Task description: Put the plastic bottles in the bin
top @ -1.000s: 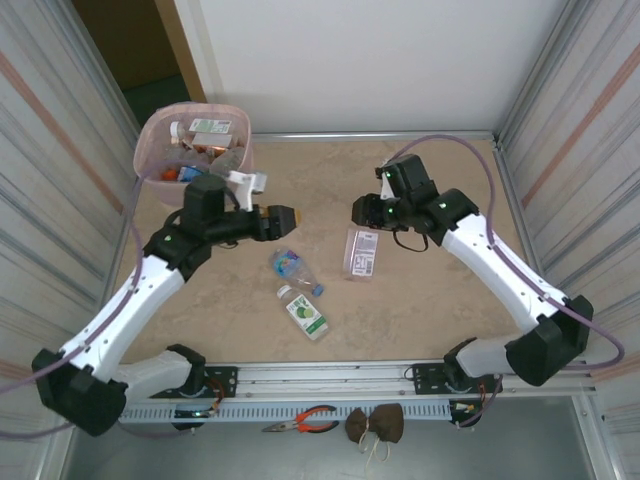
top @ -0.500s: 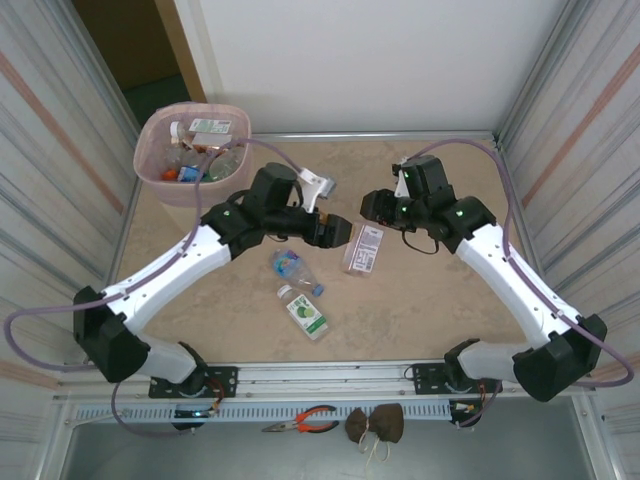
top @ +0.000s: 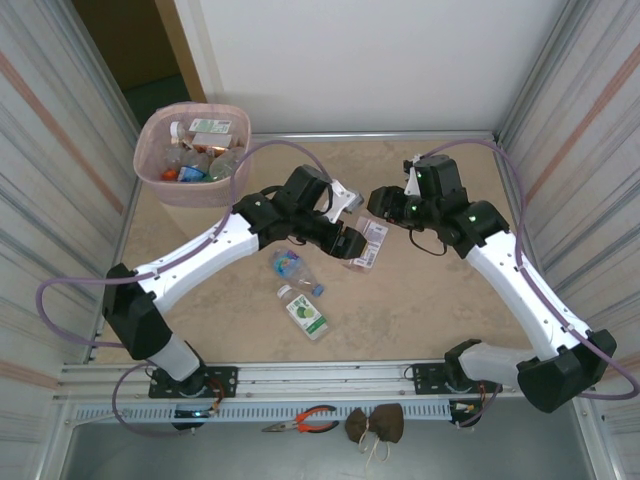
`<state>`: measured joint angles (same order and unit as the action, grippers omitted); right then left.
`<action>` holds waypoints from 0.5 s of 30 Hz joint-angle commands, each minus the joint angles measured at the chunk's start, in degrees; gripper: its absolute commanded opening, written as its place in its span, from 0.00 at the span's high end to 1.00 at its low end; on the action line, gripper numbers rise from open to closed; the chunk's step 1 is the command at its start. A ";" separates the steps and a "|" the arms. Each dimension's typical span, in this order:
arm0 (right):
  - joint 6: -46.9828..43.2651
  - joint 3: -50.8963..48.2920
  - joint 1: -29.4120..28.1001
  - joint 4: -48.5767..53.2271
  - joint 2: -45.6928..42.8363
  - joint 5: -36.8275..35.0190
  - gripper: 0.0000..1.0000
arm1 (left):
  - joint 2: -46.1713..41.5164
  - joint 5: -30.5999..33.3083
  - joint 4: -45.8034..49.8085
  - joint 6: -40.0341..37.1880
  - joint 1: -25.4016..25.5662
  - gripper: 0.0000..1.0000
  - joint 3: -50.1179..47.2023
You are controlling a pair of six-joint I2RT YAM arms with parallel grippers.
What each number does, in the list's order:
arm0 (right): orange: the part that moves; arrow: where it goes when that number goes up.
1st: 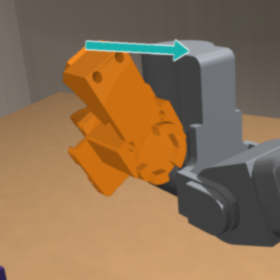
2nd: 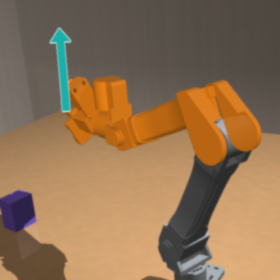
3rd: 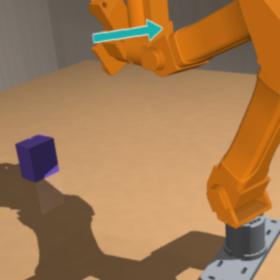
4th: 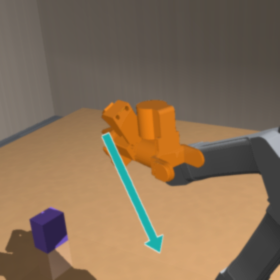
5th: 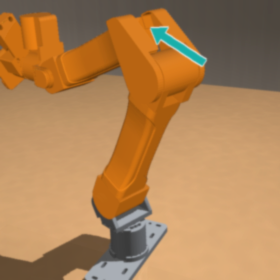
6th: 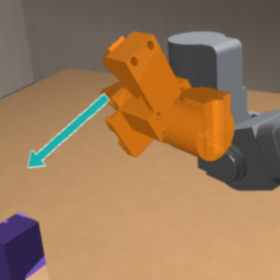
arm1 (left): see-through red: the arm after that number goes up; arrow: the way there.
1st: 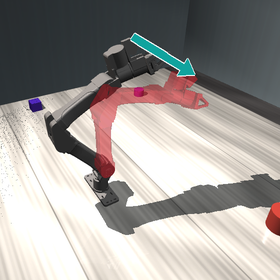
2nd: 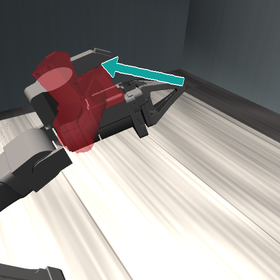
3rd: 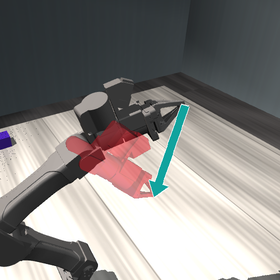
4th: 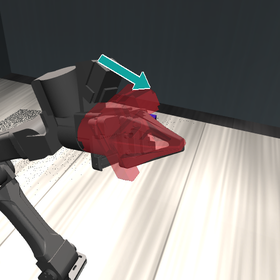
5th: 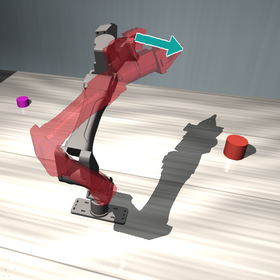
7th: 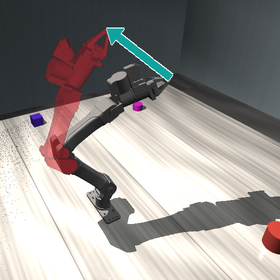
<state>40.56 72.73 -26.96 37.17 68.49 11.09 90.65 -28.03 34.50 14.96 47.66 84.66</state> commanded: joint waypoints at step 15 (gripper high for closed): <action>0.10 0.65 1.63 0.42 -3.46 -0.12 0.25 | -3.23 3.94 4.35 -5.49 -0.54 0.57 2.88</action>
<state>41.43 72.73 -26.09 36.91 67.48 11.84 90.41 -26.30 36.88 11.92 47.64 85.10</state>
